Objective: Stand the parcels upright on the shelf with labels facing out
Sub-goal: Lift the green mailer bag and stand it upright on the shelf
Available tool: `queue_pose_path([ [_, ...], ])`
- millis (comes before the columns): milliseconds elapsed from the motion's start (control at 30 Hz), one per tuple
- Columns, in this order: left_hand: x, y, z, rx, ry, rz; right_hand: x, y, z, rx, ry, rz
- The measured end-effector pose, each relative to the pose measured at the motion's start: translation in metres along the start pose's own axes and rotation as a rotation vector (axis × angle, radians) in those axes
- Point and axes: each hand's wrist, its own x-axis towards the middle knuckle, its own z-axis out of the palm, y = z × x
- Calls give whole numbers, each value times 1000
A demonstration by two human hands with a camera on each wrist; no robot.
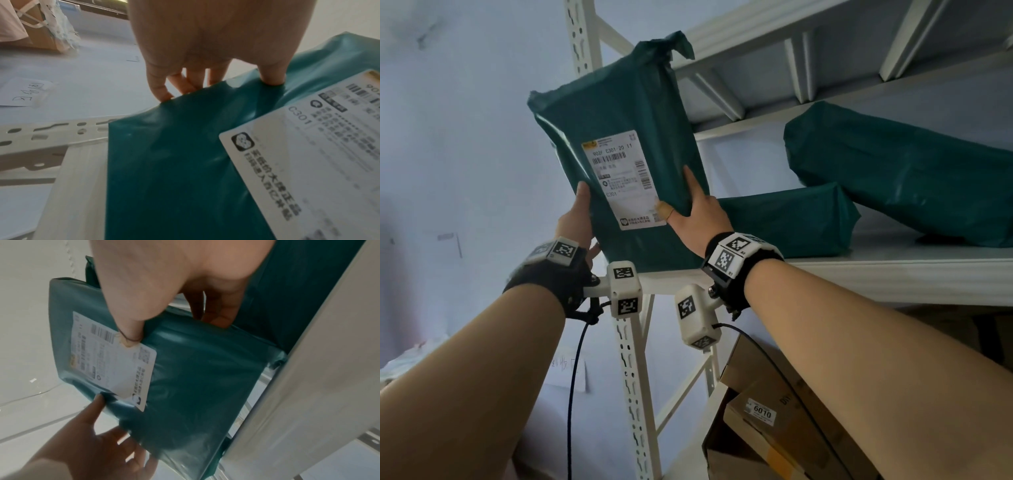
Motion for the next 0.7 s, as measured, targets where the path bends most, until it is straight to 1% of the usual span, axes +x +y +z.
queue_pose_path([
  [100, 4, -4, -3, 1, -31, -46, 5, 4, 2, 24, -41, 31],
  [167, 8, -7, -3, 23, -38, -69, 6, 9, 2, 51, -41, 46],
  [233, 15, -11, -2, 73, -38, -80, 7, 10, 6, 38, -18, 50],
  [300, 24, -15, 1, 125, -37, -95, 10, 9, 11, 21, 11, 86],
  [367, 35, -19, 5, 172, -20, -79, 13, 11, 13, 20, 41, 133],
  [400, 40, -21, 7, 228, -3, -64, 15, 13, 13, 14, 64, 130],
  [467, 47, -24, 10, 341, 30, -27, 18, 19, 9, -19, 107, 73],
  [600, 54, -23, 15, 387, 49, -37, 23, 25, -5, -184, 138, -26],
  [700, 60, -25, 20, 460, 32, 11, 26, 26, -10, -271, 114, -77],
])
